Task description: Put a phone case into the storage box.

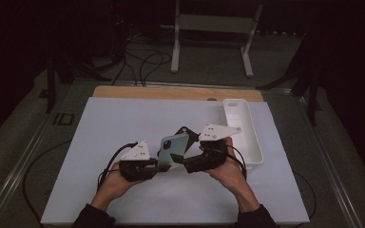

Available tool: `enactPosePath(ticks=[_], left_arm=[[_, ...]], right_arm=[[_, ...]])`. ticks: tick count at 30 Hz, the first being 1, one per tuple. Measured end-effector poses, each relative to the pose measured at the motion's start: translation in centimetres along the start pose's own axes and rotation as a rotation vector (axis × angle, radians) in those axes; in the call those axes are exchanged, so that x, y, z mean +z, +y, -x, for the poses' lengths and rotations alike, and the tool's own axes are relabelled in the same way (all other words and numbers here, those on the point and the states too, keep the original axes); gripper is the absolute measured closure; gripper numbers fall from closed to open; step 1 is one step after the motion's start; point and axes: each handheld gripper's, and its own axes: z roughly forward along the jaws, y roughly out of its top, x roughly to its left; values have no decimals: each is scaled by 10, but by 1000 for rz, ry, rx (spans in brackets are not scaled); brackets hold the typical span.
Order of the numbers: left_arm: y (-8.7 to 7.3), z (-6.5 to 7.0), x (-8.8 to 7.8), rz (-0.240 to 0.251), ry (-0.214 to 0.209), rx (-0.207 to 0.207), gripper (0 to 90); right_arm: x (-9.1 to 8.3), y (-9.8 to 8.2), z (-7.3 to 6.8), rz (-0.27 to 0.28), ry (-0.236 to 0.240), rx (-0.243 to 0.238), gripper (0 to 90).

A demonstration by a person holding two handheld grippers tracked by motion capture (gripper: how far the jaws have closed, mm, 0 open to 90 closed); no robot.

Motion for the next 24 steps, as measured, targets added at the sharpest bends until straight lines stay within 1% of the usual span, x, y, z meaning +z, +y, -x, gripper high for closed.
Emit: enactPosePath(ticks=[1,2,3,6,7,8,10,13,15,16,20,22,24], left_arm=[[0,-1,0,-1,8,-6,810],[0,-1,0,-1,8,-6,810],[0,-2,0,-1,23,-19,810],[-1,-3,0,6,39,-40,809],[-1,-3,0,6,39,-40,809],[-1,-4,1,7,54,-59,809],[-1,-4,1,7,80,-77,809],[-1,-5,1,14,120,-102,809],[0,-6,1,16,124,-108,810],[0,-5,1,22,146,-116,810],[0,-5,1,24,156,-121,810],[0,-4,3,17,170,-128,809],[1,-3,4,20,173,-131,810]], right_arm=[[0,0,0,-9,-21,-9,135],[0,0,0,-9,-21,-9,135],[2,0,-2,-26,-63,-18,113],[5,0,-3,-30,-96,-18,97],[5,0,-3,-31,-105,-19,96],[6,0,-3,-26,-110,-8,95],[7,0,-3,-23,-113,3,95],[10,0,-2,-15,-121,27,92],[12,1,-2,-8,-135,37,93],[13,1,-2,-4,-140,38,93],[17,3,-4,5,-148,40,93],[21,7,-7,15,-150,43,94],[23,9,-8,12,-168,54,96]])
